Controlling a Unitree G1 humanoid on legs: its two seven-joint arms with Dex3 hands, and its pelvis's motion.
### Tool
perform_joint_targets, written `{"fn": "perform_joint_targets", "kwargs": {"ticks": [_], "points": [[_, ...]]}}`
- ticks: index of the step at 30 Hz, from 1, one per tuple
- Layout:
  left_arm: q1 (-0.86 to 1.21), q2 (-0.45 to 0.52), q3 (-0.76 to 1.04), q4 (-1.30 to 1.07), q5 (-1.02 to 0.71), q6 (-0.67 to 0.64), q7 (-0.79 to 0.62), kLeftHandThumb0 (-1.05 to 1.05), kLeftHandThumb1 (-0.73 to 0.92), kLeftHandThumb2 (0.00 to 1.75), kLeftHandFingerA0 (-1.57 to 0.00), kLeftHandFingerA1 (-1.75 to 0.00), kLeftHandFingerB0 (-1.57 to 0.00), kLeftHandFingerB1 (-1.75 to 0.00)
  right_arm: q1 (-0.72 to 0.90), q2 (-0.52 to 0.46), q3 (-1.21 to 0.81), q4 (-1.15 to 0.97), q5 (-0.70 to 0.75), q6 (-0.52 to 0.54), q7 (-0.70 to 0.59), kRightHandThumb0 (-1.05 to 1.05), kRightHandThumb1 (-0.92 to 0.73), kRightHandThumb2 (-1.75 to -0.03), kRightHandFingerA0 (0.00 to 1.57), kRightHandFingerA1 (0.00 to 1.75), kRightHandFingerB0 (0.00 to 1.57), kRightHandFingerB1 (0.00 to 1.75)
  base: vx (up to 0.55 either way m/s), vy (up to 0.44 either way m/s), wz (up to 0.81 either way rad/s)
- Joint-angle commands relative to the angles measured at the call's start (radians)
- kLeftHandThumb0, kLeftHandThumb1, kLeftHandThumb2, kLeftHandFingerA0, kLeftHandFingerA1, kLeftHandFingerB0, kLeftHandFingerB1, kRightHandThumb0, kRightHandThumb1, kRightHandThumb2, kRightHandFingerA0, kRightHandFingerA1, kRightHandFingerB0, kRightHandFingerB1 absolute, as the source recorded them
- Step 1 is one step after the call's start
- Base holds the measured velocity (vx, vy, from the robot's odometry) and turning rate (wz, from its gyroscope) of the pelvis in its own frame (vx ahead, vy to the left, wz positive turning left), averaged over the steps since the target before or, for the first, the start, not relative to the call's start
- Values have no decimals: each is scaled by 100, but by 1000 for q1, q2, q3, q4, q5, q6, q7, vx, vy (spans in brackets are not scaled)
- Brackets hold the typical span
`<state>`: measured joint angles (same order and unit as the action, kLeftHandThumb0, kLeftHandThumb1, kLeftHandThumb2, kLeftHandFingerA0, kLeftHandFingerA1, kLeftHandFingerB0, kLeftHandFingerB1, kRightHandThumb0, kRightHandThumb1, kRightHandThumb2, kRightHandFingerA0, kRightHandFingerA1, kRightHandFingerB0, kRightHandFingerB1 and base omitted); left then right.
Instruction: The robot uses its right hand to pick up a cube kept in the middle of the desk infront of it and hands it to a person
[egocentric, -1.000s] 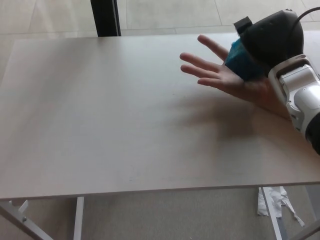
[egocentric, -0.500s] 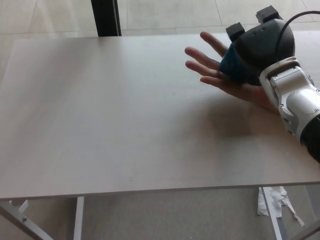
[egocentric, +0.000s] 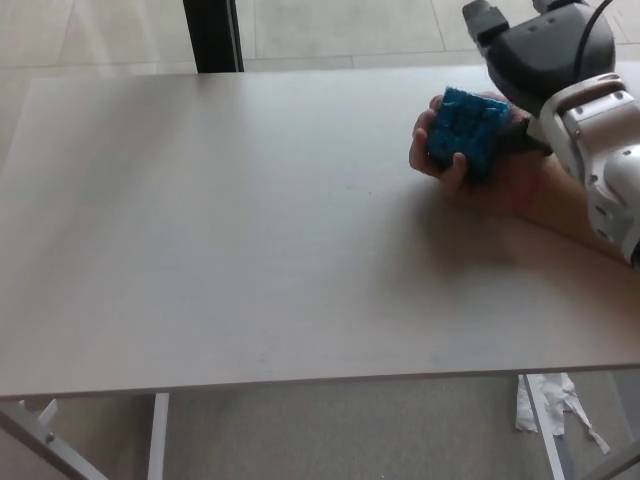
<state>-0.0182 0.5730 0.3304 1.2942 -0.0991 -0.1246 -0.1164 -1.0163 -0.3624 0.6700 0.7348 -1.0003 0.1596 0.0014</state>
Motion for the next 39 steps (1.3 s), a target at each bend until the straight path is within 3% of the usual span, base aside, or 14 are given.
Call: {"fn": "perform_joint_targets", "kwargs": {"ticks": [1,2,6,7,8,10,12,13,16,19,22,26,33,39], "points": [[26,7,8,-4,-3,-16,11,-105,67,99,-62,-143,-27,-139,130,-180,-208,-381,165,23,243,-104,-58,-99,0,12,0,0,0,0,0],[29,7,10,-6,-6,-20,5,-105,67,99,-60,-145,-26,-139,171,-201,-262,-465,198,33,253,-103,-49,-84,0,0,0,5,0,0,0],[34,7,26,8,-19,-22,1,-105,67,95,-64,-144,-27,-142,402,-299,-531,-845,303,24,256,-89,-54,-92,4,23,4,25,0,0,0],[36,5,25,9,-17,-23,5,-105,71,91,-62,-146,-29,-132,474,-309,-629,-933,344,5,254,-77,-48,-86,4,44,8,41,0,0,0],[42,6,30,2,-24,-25,-2,-105,68,98,-59,-148,-22,-139,578,-303,-785,-1056,391,-26,256,-71,-59,-60,27,44,28,30,0,0,0],[49,8,33,2,-27,-26,-3,-105,69,98,-60,-148,-21,-139,661,-287,-940,-1195,429,-9,314,-70,-64,-59,32,53,28,35,0,0,0],[48,16,39,5,-30,-18,-3,-105,69,97,-61,-147,-22,-139,804,-225,-1282,-1361,538,-54,372,-69,-63,-60,60,51,41,33,0,0,0],[50,17,36,5,-27,-19,-2,-105,72,93,-61,-146,-28,-127,850,-196,-1397,-1405,597,-57,398,-67,-49,-87,53,58,35,47,0,0,0],[58,26,36,4,-25,-18,1,-105,70,97,-61,-145,-22,-137,950,-132,-1638,-1497,714,-12,460,-65,-48,-85,56,55,40,48,0,0,0],[50,34,26,1,-15,-6,14,-104,70,100,-58,-143,-20,-130,1185,-58,-1935,-1372,948,-246,349,-64,-49,-85,63,57,45,50,0,0,0],[51,36,36,3,-25,-3,7,-105,69,98,-58,-142,-20,-131,1283,-19,-2091,-1213,1074,-310,247,-56,-45,-80,73,58,53,52,0,0,0],[52,36,43,6,-31,-6,8,-105,69,98,-59,-144,-24,-138,1347,-68,-2139,-950,1011,-473,57,-46,-55,-57,87,52,62,42,0,0,0],[64,32,41,3,-30,-18,2,-105,70,96,-55,-146,-22,-136,1406,-236,-2084,-545,737,-351,-219,-56,-60,-59,85,66,59,39,0,0,0],[63,32,50,7,-37,-9,7,-105,69,98,-62,-142,-22,-137,1420,-314,-1968,-251,696,-409,-413,-53,-59,-58,83,75,60,43,0,0,0]]}}
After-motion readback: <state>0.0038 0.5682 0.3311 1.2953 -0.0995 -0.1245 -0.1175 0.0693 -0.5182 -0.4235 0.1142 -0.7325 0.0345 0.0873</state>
